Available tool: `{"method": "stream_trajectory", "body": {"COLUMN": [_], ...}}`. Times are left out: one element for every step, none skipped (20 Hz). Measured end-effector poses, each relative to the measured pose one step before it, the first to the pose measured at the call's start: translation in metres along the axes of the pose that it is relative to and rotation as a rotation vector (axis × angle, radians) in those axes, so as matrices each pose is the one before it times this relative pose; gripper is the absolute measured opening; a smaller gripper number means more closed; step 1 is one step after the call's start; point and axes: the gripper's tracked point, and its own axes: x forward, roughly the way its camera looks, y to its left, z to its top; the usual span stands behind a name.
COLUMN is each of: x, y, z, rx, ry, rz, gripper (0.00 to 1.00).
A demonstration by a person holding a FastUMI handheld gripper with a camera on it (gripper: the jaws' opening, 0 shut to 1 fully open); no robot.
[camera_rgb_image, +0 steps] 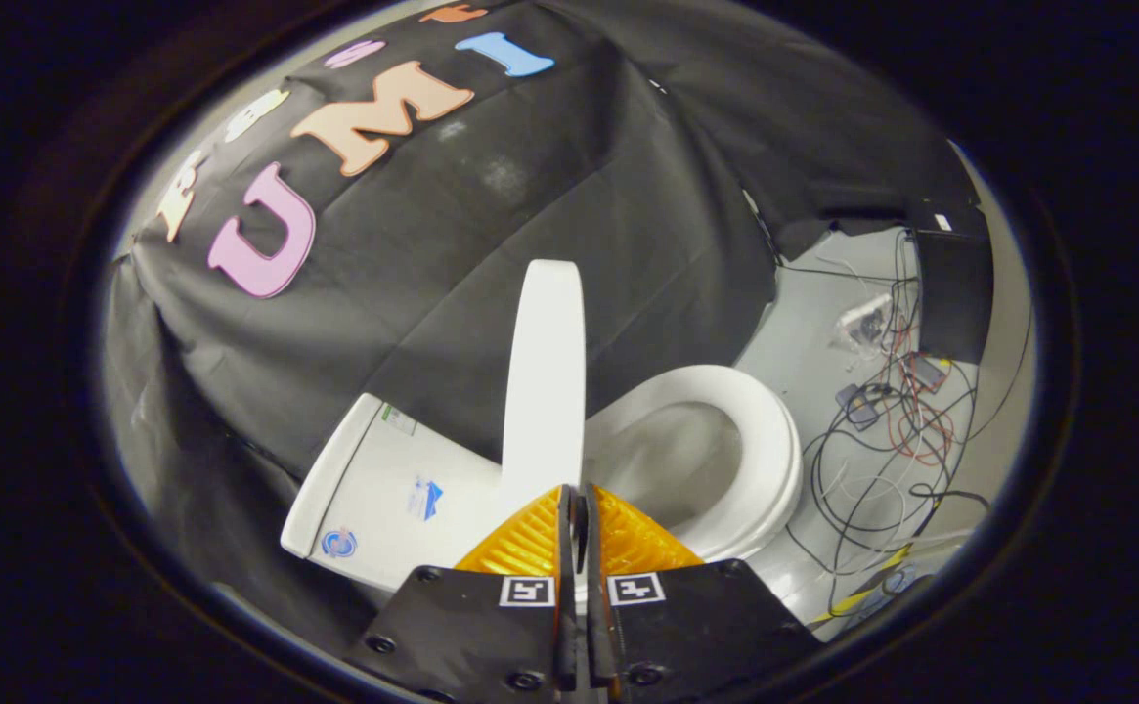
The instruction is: Open the toilet lid.
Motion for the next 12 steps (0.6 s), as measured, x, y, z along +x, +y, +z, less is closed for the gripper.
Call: {"method": "stream_trajectory", "body": {"x": [-0.00002, -0.00069, -0.00074, -0.00102, -0.00023, -0.00041, -0.00032, -0.00031, -0.00014, -0.00106, -0.00024, 0.00002], "y": [0.00319, 0.00501, 0.00527, 0.00354, 0.00206, 0.00207, 0.00426, 0.00705, 0.00553, 0.00415, 0.00428, 0.00514], "z": [-0.00041, 0.00255, -0.00019, 0.00227, -0.00036, 0.00101, 0.00076, 0.00039, 0.00117, 0.00009, 0.00005, 0.00095], "rx": [-0.01968, -0.00773, 0.00961, 0.00514, -0.00269, -0.0102, -0.01504, -0.01327, -0.01174, -0.00461, -0.01, -0.00725], "ry": [0.00426, -0.00913, 0.00083, -0.0068, 0.00072, -0.00219, 0.00001, -0.00471, -0.00134, -0.00277, -0.00076, -0.0028], "rz": [-0.00071, 0.01107, 0.01097, 0.00702, -0.00173, -0.00343, 0.00355, 0.00773, 0.00542, 0.00234, 0.00137, 0.00288], "gripper": [0.06, 0.06, 0.06, 0.06, 0.06, 0.06, 0.06, 0.06, 0.06, 0.06, 0.06, 0.06]}}
